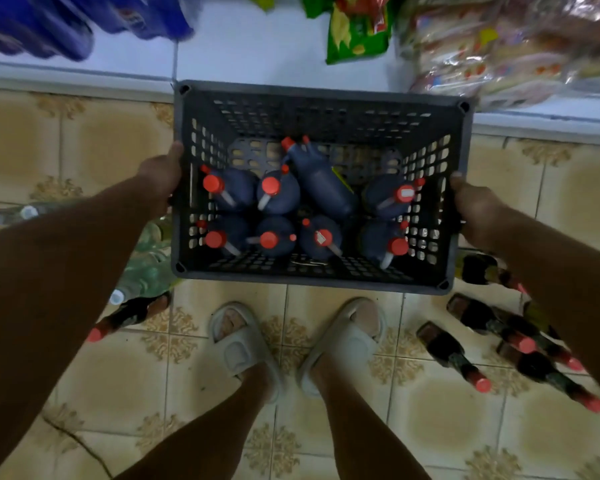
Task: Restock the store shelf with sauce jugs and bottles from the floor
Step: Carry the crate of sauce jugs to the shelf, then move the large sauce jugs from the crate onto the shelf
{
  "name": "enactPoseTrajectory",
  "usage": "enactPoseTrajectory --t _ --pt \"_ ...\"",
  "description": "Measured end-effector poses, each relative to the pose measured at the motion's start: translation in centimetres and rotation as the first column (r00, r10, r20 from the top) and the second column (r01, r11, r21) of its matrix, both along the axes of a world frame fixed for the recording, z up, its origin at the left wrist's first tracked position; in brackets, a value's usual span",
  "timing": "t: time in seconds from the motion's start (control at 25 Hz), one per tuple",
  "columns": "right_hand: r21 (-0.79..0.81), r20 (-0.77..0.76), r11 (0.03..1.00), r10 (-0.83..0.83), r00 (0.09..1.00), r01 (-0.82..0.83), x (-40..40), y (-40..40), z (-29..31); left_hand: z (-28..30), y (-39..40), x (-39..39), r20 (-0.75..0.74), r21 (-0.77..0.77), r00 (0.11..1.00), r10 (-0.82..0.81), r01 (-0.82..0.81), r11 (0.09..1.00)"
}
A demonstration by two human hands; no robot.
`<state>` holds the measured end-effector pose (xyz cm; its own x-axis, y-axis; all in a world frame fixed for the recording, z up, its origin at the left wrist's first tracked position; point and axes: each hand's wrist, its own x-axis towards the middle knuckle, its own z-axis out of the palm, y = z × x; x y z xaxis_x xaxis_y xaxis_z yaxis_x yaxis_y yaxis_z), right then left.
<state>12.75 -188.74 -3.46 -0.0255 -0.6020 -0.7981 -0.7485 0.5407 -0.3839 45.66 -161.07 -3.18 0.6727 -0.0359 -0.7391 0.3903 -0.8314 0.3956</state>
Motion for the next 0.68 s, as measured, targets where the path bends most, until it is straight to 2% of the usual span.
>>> enactPoseTrajectory --t 0.04,0.08,0.12,0.16,0.2,0.28,0.32,0.36,0.44,0.52,0.6,0.68 --pt "-0.158 -0.07 0.985 0.058 0.996 -0.069 -0.1 0.8 1.4 0.7 0.4 -0.2 0.252 0.11 0.964 -0.087 0.061 0.992" --pt "-0.365 -0.092 0.925 0.079 0.993 -0.108 0.1 1.8 3.3 1.7 0.6 -0.9 0.436 0.175 0.88 -0.187 0.121 0.977" --pt "-0.511 -0.042 0.855 0.079 0.996 -0.089 0.4 3.2 5.0 2.8 0.5 -2.1 0.505 0.151 0.824 -0.255 0.207 0.967" --pt "-0.552 0.038 0.832 0.093 0.995 -0.057 0.8 4.6 5.9 3.9 0.3 -3.7 0.47 0.099 0.814 -0.342 0.336 0.937" --pt "-0.503 0.099 0.861 0.145 0.984 -0.076 1.1 6.1 6.2 4.3 0.0 -5.2 0.376 0.04 0.804 -0.459 0.481 0.876" --pt "-0.237 0.16 0.924 0.343 0.926 -0.301 2.2 9.0 4.7 4.1 -0.8 -8.3 0.128 -0.002 0.693 -0.71 0.716 0.698" --pt "-0.082 0.199 0.9 0.435 0.878 -0.428 2.7 10.3 3.4 3.5 -1.2 -9.5 0.018 0.006 0.62 -0.784 0.784 0.62" --pt "0.039 0.232 0.851 0.502 0.833 -0.524 3.1 11.5 2.1 2.9 -1.7 -10.4 -0.082 -0.001 0.591 -0.802 0.805 0.593" --pt "0.081 0.174 0.695 0.696 0.697 -0.714 3.7 13.1 -0.6 0.7 -2.1 -11.5 -0.233 -0.009 0.593 -0.771 0.791 0.612" --pt "0.096 0.04 0.535 0.841 0.54 -0.839 4.5 14.0 -2.4 -1.4 -2.2 -12.0 -0.309 0.102 0.515 -0.799 0.854 0.511" --pt "0.125 -0.006 0.496 0.867 0.499 -0.859 4.9 14.3 -4.0 -2.9 -1.7 -12.0 -0.305 0.191 0.442 -0.844 0.896 0.4" --pt "0.16 -0.043 0.447 0.894 0.447 -0.88 5.1 14.3 -4.7 -4.3 -0.9 -11.7 -0.267 0.229 0.431 -0.862 0.897 0.378"
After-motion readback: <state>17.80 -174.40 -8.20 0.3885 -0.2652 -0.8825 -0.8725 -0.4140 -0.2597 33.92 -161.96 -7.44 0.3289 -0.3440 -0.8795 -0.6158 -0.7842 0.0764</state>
